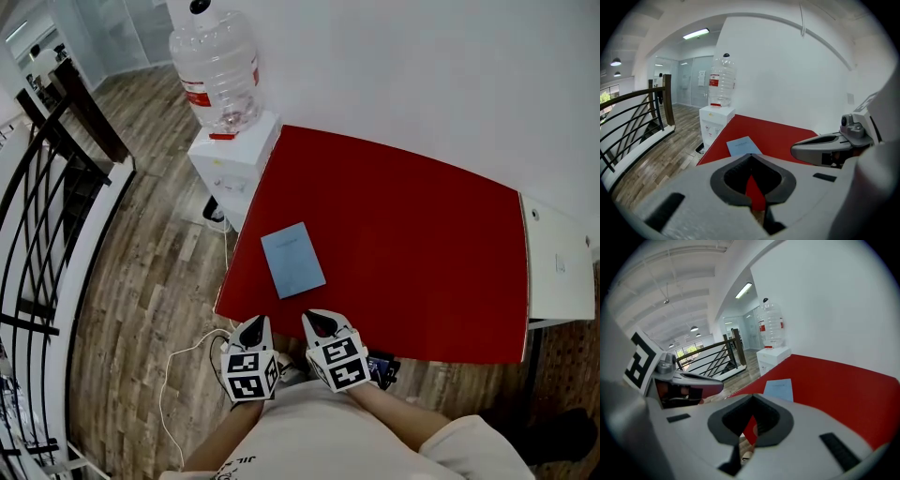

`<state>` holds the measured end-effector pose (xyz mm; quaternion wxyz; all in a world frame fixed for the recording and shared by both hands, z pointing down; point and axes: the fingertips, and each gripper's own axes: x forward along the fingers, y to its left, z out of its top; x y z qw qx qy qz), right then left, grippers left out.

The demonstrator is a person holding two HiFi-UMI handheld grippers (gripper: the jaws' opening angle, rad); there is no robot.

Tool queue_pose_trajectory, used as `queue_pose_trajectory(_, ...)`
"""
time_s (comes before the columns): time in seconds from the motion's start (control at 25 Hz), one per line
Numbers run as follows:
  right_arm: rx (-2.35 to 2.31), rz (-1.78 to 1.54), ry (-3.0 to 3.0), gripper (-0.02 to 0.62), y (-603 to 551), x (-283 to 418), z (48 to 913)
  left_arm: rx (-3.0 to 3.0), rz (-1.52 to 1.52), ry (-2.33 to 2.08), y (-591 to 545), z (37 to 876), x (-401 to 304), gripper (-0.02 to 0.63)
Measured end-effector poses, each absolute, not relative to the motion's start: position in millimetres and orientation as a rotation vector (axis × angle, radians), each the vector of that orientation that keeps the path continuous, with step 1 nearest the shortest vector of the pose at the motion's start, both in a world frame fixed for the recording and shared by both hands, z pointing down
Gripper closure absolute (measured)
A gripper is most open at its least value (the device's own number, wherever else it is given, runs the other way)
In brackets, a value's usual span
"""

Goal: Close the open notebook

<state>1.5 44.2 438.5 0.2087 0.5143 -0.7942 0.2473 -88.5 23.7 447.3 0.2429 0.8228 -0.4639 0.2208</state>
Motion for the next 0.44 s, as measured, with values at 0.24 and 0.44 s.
queue_pose_trajectory(0.24, 1.436, 0.667, -2.226, 0.591, 41.9, 2.4, 432.6, 2.258, 0.594, -1.274, 21.0, 444.6, -86.3, 0.6)
queue_pose_trajectory(0.44, 1.432, 0.665, -2.229, 0.591, 43.0, 2.8, 436.9, 2.263, 0.598, -1.265, 21.6, 449.2, -82.6, 0.6)
